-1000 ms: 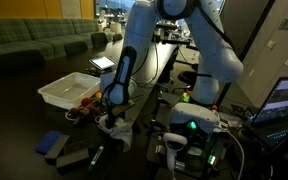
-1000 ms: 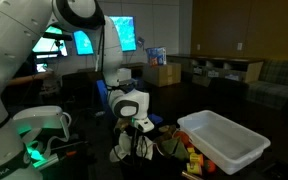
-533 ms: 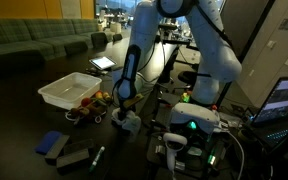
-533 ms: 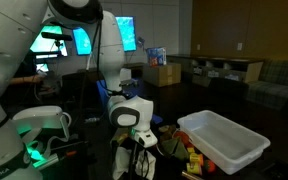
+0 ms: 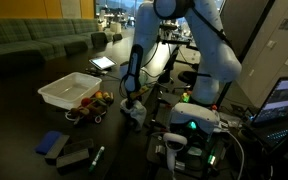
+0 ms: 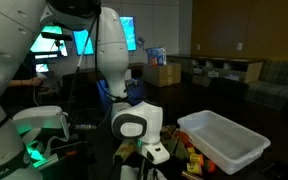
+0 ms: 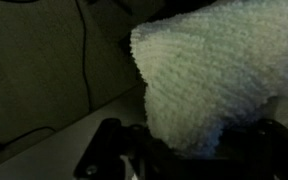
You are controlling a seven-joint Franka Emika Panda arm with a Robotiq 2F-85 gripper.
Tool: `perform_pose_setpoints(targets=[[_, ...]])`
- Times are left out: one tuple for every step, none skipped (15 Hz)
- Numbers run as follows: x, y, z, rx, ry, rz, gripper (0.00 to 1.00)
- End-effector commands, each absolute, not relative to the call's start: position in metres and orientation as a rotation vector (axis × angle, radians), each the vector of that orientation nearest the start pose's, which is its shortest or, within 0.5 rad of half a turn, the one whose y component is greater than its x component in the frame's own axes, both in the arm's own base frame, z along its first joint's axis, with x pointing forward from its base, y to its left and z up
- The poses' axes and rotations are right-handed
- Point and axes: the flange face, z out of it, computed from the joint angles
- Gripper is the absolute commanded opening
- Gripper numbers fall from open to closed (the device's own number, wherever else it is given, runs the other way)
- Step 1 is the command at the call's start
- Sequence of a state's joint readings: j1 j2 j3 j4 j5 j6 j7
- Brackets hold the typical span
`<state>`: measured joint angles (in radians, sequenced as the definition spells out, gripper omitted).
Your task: Use the towel to push the items that are on the table to the left
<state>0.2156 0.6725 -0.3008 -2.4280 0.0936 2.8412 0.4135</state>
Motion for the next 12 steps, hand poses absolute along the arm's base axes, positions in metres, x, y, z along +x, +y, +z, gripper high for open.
perform_pose_setpoints(targets=[[0.445,-0.127,0.051,-3.292,1.007,0.155,0.0],[0.451,-0.142,0.052,-3.312,1.031,0.115,0.0],[0.458,-0.159,0.058,-3.331,1.055,0.074,0.0],[0.465,-0.171,0.059,-3.348,1.076,0.03,0.0],[0.472,-0.184,0.063,-3.356,1.099,-0.003,0.0],[0.479,-0.193,0.063,-3.367,1.117,-0.042,0.0],[0.486,-0.201,0.064,-3.371,1.137,-0.069,0.0],[0.493,-0.208,0.064,-3.378,1.146,-0.091,0.0],[0.499,-0.213,0.063,-3.385,1.152,-0.112,0.0],[0.506,-0.217,0.061,-3.393,1.157,-0.133,0.0],[0.512,-0.22,0.06,-3.399,1.158,-0.149,0.0],[0.518,-0.223,0.058,-3.405,1.157,-0.169,0.0]])
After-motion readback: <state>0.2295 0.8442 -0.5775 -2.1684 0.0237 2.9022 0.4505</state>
